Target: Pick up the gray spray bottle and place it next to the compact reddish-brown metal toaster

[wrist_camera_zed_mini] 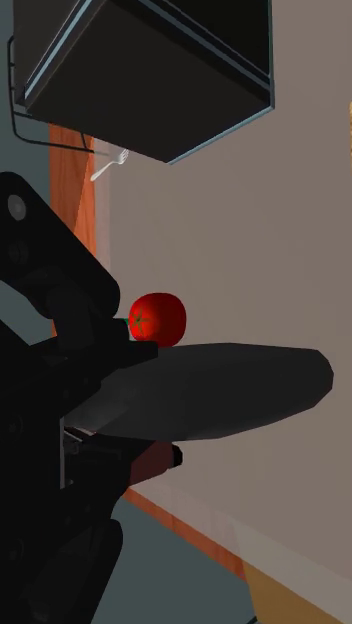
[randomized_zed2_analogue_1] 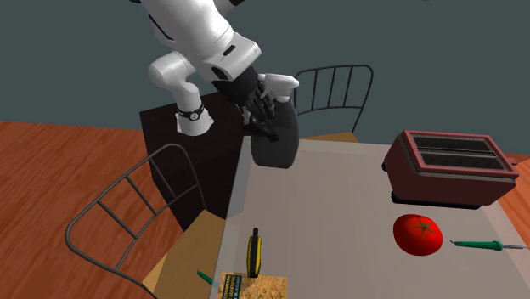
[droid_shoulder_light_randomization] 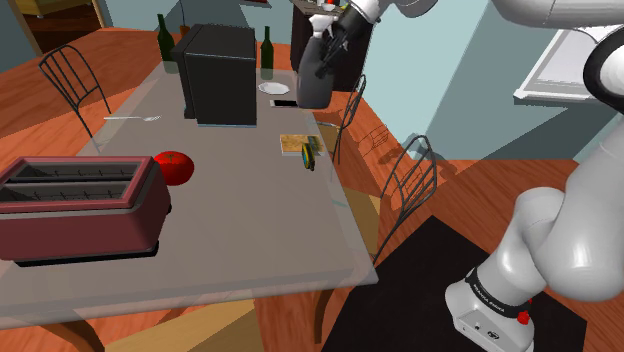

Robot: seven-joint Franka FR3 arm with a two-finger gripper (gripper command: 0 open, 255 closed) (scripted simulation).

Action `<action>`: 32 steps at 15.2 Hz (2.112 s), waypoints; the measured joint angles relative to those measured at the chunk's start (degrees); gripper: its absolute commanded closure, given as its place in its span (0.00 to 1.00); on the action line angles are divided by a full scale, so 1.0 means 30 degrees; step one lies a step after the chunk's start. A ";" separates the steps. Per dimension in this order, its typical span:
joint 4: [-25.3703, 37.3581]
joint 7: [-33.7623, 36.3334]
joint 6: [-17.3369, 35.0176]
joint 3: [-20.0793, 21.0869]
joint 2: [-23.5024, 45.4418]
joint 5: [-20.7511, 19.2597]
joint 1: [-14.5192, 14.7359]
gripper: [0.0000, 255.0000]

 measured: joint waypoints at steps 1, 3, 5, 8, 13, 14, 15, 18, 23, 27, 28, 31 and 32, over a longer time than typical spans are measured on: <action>0.0301 0.0461 0.0008 0.0178 0.0119 -0.0085 0.0204 1.00; 0.0465 0.1285 0.0448 0.0586 0.0328 -0.0210 0.0693 1.00; 0.0500 0.2161 0.0941 0.1003 0.0420 -0.0444 0.1223 1.00; 0.1251 0.3090 0.1323 0.1434 0.1206 -0.0417 0.1725 1.00; 0.2741 0.5099 0.1814 0.2201 0.2429 -0.0714 0.2775 1.00; 0.3336 0.5449 0.1825 0.2331 0.2924 -0.0675 0.2909 1.00; 0.3590 0.5800 0.1888 0.2443 0.3132 -0.0753 0.3098 1.00; 0.4944 0.6932 0.2002 0.2802 0.4238 -0.0868 0.3630 1.00; 0.8905 0.8823 0.1298 0.3278 0.7029 -0.0894 0.4093 1.00; 1.2462 1.0454 0.0592 0.3608 0.9457 -0.1006 0.4429 1.00; 1.3964 1.0905 0.0037 0.3691 1.0300 -0.1000 0.4308 1.00; 1.6076 1.1591 -0.0458 0.3848 1.1754 -0.0984 0.4252 1.00; 1.5543 1.1512 -0.0117 0.3830 1.1575 -0.0999 0.4396 1.00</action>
